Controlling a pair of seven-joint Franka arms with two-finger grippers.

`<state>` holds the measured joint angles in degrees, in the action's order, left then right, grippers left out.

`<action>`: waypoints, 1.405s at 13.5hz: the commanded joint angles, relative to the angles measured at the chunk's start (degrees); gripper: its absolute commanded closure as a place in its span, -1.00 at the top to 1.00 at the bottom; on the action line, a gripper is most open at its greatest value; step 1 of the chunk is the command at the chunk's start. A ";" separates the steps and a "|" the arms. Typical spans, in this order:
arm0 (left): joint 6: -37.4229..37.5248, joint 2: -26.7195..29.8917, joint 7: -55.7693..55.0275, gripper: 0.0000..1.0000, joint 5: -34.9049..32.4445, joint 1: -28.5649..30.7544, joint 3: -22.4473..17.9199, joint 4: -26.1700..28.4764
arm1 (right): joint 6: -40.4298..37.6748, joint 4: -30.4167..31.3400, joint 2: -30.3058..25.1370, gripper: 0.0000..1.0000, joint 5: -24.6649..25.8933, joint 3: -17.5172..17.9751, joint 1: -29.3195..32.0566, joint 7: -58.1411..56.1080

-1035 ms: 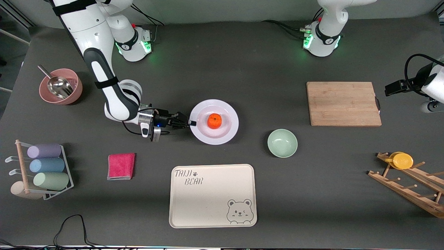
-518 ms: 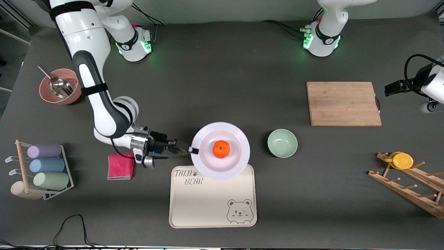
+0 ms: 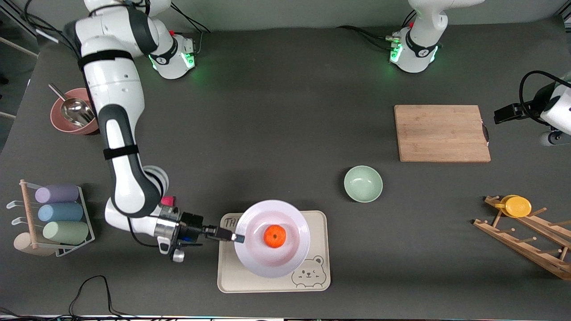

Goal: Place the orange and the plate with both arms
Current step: 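Carry the plate onto the bear placemat with the right gripper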

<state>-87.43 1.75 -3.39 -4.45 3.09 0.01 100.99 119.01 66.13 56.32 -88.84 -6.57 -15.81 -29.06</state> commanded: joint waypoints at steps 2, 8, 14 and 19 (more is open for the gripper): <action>0.51 0.27 0.49 1.00 -0.12 -0.72 -0.62 0.08 | -0.02 -14.79 10.46 -1.00 1.38 -0.02 1.30 4.98; 0.51 0.27 0.49 1.00 -0.12 -0.72 -0.62 0.08 | 7.11 -16.65 14.08 -1.00 6.80 -0.02 -1.24 4.62; 0.51 0.27 0.49 1.00 -0.12 -0.72 -0.62 0.08 | 8.69 -16.73 14.79 -1.00 9.03 0.24 -1.94 -0.65; 0.51 0.27 0.49 1.00 -0.03 -0.72 -0.62 0.00 | 10.80 -16.20 14.79 1.00 9.21 -0.11 -2.83 -3.99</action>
<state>-87.43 1.65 -3.39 -4.45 3.09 0.01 101.00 128.94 51.75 70.08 -80.55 -6.47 -18.65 -31.85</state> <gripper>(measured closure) 0.000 0.555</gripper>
